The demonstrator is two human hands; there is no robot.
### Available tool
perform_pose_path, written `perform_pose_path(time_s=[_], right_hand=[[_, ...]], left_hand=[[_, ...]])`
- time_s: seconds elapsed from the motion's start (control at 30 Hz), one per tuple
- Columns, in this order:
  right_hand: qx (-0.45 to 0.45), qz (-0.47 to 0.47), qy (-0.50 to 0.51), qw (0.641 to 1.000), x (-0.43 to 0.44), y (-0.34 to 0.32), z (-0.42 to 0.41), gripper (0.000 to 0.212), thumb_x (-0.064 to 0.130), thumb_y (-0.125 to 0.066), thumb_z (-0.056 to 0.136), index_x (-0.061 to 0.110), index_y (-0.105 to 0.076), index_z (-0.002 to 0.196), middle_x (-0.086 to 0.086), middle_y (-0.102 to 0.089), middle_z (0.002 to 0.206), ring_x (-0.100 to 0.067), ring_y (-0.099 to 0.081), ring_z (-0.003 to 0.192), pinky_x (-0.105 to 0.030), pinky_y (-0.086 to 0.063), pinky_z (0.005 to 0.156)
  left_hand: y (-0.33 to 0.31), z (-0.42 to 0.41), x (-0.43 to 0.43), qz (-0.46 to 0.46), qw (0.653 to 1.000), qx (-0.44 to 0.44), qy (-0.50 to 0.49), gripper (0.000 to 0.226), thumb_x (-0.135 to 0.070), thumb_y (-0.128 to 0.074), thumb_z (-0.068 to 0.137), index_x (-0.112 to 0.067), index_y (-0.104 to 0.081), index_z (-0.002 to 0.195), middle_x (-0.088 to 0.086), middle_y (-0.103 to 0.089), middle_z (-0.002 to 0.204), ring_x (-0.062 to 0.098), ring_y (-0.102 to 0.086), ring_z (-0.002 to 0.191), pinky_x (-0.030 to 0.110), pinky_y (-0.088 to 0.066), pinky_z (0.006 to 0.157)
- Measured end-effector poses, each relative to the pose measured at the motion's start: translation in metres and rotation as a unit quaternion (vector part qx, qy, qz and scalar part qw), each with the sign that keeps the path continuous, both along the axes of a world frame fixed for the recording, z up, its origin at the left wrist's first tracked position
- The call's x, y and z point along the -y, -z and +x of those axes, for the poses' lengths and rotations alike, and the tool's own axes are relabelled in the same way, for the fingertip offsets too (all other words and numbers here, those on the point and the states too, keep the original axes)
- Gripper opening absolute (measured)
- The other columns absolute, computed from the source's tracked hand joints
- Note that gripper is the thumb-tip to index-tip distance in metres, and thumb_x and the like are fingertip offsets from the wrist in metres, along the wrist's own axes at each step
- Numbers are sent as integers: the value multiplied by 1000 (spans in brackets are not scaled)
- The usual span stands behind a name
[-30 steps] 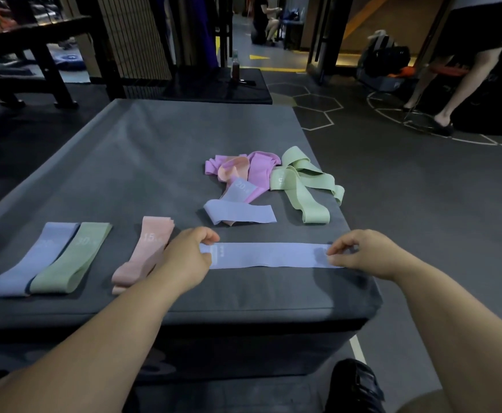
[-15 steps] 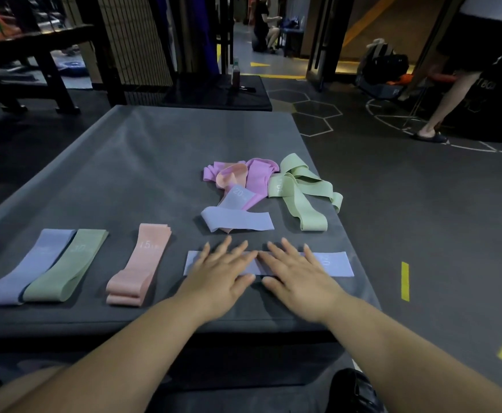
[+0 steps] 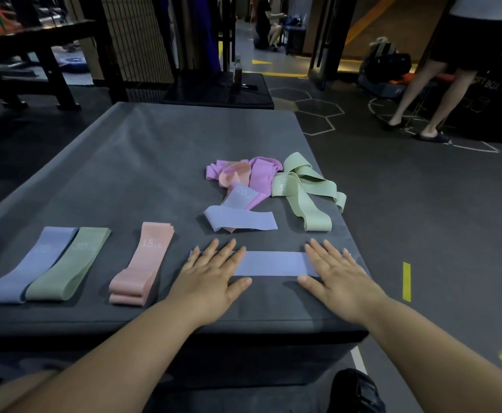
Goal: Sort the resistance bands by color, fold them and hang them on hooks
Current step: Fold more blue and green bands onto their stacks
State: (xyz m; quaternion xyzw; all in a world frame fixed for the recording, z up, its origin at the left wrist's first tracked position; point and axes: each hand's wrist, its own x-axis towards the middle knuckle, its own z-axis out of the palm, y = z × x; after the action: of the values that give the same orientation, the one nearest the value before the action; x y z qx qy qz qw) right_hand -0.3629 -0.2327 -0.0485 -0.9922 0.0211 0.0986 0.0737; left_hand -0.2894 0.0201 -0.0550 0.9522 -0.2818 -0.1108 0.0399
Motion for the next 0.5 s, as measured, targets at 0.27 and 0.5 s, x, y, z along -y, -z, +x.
perform_pose_path(time_s=[0.27, 0.5], right_hand=[[-14, -7, 33, 999, 9, -2, -7, 74, 63, -15, 96, 24, 5, 156, 10, 12, 162, -6, 16, 148, -32, 9, 121], [-11, 19, 41, 999, 13, -5, -3, 62, 52, -18, 103, 27, -5, 157, 13, 2, 163, -5, 7, 149, -36, 6, 122]], left_hand=[[0, 1, -1, -4, 1000, -9, -2, 63, -59, -16, 99, -38, 11, 153, -16, 19, 159, 11, 22, 146, 39, 12, 120], [-4, 1, -2, -53, 998, -31, -7, 62, -56, -24, 100, -36, -1, 155, -14, 7, 162, 11, 15, 148, 37, 8, 121]])
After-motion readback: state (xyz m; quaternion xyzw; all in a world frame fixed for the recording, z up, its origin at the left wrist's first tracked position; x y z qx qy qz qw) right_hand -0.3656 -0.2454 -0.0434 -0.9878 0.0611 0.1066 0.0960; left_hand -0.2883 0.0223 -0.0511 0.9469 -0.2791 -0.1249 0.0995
